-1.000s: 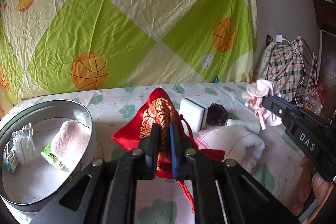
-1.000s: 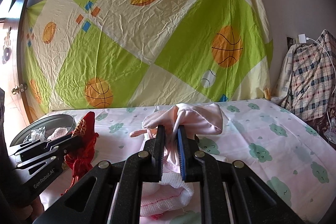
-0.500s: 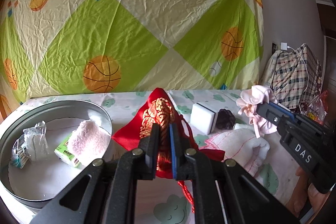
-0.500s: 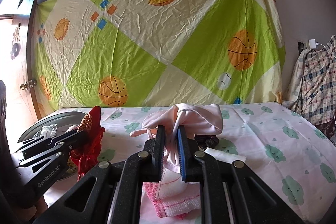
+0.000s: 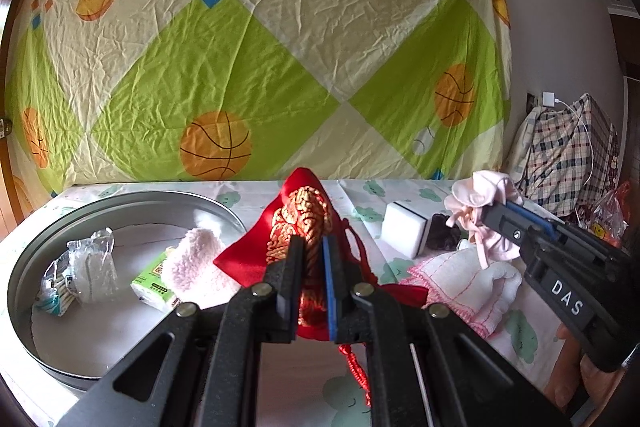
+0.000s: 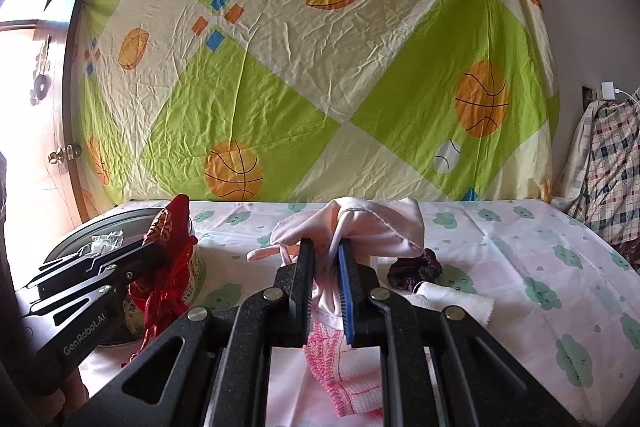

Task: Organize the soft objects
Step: 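Carry the red pouch over the tin while the right tool carries the pink cloth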

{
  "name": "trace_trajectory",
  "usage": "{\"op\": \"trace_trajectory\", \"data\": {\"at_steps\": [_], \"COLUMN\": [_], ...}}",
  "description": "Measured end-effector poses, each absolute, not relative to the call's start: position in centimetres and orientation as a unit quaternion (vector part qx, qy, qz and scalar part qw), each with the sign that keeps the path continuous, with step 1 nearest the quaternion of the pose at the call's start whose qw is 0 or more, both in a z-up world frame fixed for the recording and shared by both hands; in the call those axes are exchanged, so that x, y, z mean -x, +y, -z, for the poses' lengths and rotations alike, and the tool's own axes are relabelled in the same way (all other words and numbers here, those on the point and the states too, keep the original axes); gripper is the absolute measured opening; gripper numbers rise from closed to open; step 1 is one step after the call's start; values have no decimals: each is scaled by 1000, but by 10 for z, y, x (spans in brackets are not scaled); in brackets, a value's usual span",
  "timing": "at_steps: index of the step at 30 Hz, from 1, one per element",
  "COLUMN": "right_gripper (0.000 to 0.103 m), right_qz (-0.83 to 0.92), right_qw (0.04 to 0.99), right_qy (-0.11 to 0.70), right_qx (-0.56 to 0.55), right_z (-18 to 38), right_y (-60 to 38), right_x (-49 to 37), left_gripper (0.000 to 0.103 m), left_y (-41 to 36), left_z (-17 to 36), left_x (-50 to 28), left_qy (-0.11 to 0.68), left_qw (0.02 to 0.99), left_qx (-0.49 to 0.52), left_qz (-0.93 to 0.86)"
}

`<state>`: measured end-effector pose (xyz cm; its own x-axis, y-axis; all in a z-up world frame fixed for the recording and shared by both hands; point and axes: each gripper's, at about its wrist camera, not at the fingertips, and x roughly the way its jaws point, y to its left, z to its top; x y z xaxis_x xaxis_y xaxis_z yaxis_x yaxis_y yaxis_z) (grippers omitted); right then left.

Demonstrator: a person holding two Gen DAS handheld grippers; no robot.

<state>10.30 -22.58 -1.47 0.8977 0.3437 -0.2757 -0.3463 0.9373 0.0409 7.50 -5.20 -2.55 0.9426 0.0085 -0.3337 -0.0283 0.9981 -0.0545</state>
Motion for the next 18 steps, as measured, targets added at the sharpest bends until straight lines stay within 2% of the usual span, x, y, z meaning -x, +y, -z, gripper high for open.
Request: {"op": "trace_trajectory", "data": {"at_steps": [18], "right_gripper": [13], "right_qz": [-207], "right_qw": [968], "right_qy": [139], "right_qx": [9], "right_z": [15], "right_y": [-200], "right_x": [-99], "left_gripper": [7], "left_y": [-21], "left_z": [25], "left_x": [-63], "left_qy": [161], "left_qw": [985], "left_qx": [46], "left_qz": [-30]}}
